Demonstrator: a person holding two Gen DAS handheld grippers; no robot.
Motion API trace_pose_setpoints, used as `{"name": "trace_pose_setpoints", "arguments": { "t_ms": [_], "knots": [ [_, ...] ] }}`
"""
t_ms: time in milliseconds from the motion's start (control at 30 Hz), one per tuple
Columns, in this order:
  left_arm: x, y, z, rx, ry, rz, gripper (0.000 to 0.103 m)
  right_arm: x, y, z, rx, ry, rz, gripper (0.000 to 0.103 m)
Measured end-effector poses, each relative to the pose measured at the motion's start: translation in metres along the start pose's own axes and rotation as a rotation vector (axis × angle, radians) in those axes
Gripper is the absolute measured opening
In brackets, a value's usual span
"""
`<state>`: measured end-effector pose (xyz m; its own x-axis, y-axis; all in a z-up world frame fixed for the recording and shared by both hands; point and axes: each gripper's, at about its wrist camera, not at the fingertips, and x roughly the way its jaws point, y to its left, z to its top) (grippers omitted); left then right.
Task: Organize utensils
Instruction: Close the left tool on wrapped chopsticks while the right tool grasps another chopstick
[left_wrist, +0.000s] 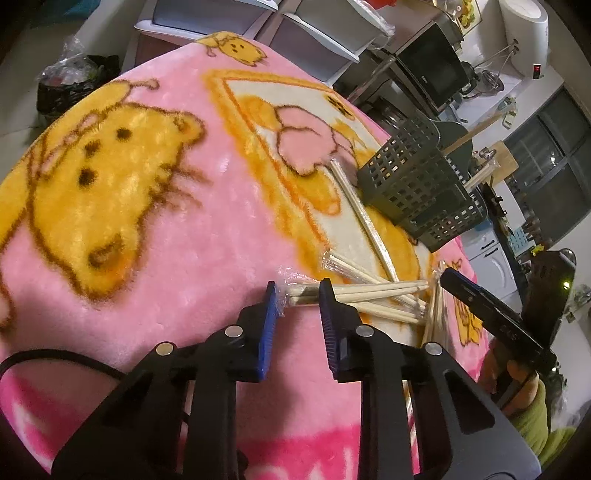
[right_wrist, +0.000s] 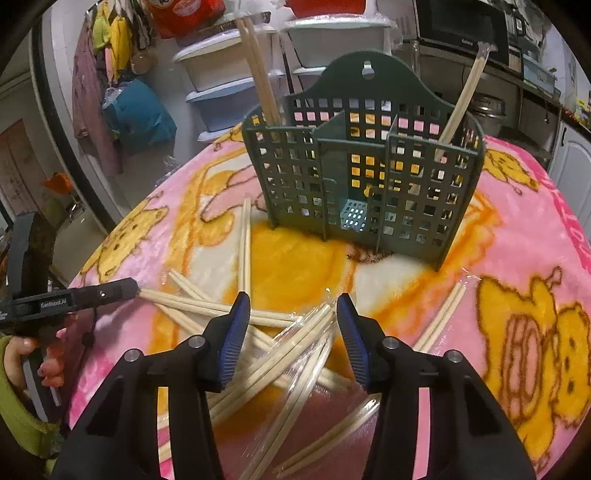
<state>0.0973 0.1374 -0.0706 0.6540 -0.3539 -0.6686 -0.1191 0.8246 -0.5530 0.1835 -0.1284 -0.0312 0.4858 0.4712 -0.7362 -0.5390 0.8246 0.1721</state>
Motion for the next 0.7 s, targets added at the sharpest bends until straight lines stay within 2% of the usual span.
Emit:
{"name": "trace_pose_setpoints", "arguments": {
  "t_ms": [200,300,433,567,700],
  "knots": [
    [-0.002,-0.001,0.001,0.008,-0.011,0.001,0.011,0.015,-0.008,0.003,0.020,0.034,-0.011,0.044],
    [-0.002,-0.002,0.002,0.012,-0.011,0.004,0.010,0.017,-0.011,0.005,0.017,0.039,-0.018,0.039],
    [-0.001,-0.002,0.003,0.012,-0.011,0.004,0.010,0.022,-0.014,0.005,0.018,0.061,-0.031,0.029],
    [-0.001,-0.004,0.004,0.017,-0.012,0.003,0.007,0.022,-0.014,0.004,0.022,0.062,-0.017,0.014],
    [-0.002,-0.005,0.006,0.019,-0.018,-0.001,0.006,0.016,-0.017,0.003,0.044,0.044,-0.007,0.009]
  ]
}}
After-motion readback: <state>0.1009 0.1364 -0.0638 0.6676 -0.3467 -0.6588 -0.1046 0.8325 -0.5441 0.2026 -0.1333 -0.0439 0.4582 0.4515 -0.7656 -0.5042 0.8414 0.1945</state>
